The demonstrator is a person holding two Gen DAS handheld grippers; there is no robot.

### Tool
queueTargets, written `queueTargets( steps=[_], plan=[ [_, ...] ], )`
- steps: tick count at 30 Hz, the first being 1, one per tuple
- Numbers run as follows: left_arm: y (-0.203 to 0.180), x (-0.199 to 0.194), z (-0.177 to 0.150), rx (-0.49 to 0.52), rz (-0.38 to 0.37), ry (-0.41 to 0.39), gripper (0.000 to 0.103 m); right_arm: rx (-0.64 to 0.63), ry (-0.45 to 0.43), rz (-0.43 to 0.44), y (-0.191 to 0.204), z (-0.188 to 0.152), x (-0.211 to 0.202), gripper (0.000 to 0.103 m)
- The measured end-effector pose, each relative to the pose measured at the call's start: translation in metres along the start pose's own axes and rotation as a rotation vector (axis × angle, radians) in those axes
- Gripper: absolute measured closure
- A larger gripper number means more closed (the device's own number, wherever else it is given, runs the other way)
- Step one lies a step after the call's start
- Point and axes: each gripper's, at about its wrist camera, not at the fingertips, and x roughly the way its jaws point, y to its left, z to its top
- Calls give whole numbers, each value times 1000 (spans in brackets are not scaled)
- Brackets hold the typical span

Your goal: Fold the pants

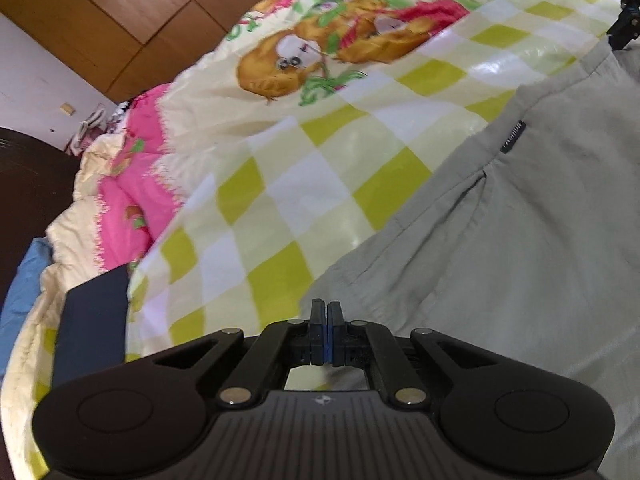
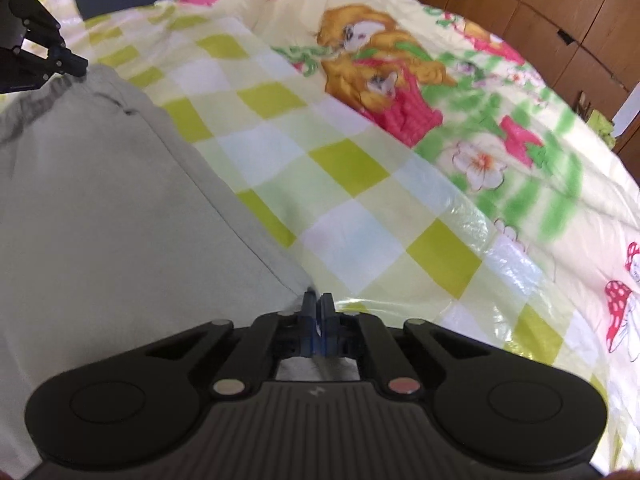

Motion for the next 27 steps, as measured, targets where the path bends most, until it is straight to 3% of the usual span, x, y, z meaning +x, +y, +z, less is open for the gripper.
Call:
queueTargets(
  steps=[6,9,13,16,18,20,22,25,27],
  plan=[
    [12,-26,-12,-35,-23,-42,84,22,-101,5,20,-4,-59,101],
    [11,-24,-7,-24,-26,-69,74,38,-124,19,28,-6,-76,101],
    [7,0,5,21,-44,-53,44,35,-128,33,37,-8,-81,101],
    [8,21,8,30,-53,-18,44,20,-120,45,43,-11,-83,101],
    [10,31,10,34,-134,19,42,16,-107,54,43,-11,-82,101],
    [8,37,11,61,-150,30,35,23,-98,56,41,-11,-78,101],
    [7,44,15,71,-158,39,35,36,-94,61,38,-11,-72,101],
    [10,46,17,42,-232,71,63,60,-85,72,37,-13,-64,101],
    [5,44,13,66,-221,73,71,54,-84,68,40,-15,-61,101]
  ],
)
